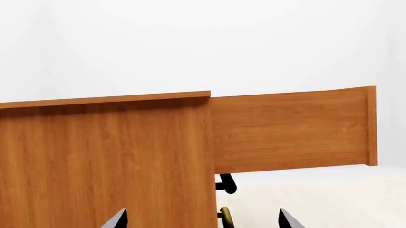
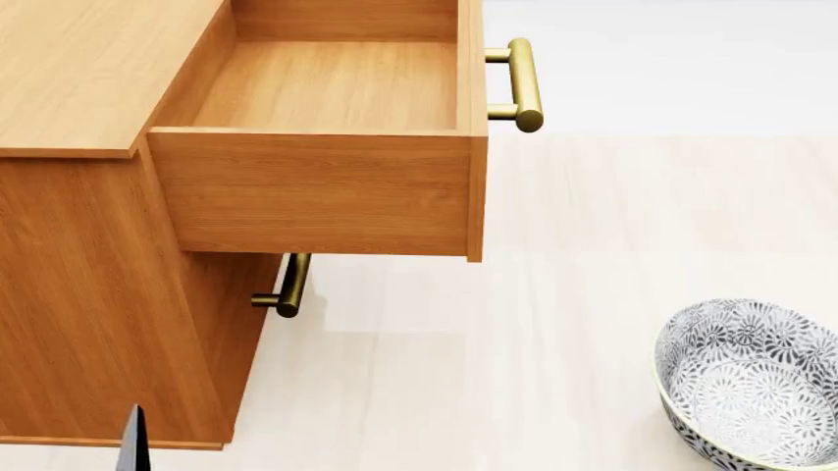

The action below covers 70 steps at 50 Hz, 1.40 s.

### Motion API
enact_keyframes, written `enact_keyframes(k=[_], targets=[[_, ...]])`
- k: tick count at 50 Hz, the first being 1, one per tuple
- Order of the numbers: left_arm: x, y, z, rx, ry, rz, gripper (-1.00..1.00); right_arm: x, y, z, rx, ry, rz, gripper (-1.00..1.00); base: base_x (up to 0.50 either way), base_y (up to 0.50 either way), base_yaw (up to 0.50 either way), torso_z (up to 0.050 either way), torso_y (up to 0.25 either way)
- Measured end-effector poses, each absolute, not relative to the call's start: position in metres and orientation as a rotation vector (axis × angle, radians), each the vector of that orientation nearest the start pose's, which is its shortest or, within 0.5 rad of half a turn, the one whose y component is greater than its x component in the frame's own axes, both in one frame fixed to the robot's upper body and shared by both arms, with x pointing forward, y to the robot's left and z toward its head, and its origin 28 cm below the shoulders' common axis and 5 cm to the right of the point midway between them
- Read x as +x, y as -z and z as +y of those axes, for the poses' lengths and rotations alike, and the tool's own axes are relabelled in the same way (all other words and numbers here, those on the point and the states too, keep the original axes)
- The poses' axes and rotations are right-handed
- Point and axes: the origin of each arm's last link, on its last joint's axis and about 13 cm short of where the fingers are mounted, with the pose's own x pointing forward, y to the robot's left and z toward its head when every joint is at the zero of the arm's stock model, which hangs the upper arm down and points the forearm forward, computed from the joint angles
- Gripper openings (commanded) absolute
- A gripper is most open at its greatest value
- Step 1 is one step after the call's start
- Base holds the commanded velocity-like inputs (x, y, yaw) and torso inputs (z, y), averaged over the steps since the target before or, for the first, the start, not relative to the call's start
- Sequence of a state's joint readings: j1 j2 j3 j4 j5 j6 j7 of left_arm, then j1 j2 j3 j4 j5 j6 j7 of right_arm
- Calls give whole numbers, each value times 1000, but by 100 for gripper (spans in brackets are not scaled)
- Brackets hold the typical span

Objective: Put the ketchup in the top drawer of the cabinet.

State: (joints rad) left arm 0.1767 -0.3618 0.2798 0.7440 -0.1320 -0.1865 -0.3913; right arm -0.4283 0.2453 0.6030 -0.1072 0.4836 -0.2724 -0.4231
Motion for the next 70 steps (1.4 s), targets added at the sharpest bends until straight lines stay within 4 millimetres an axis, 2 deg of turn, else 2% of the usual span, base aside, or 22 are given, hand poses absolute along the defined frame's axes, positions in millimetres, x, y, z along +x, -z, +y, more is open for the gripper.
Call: enact_keyframes(k=[70], targets=[[149, -113, 199, 51, 38, -307, 100, 90, 9, -269, 23, 186, -100, 100, 0, 0, 0, 0, 0]])
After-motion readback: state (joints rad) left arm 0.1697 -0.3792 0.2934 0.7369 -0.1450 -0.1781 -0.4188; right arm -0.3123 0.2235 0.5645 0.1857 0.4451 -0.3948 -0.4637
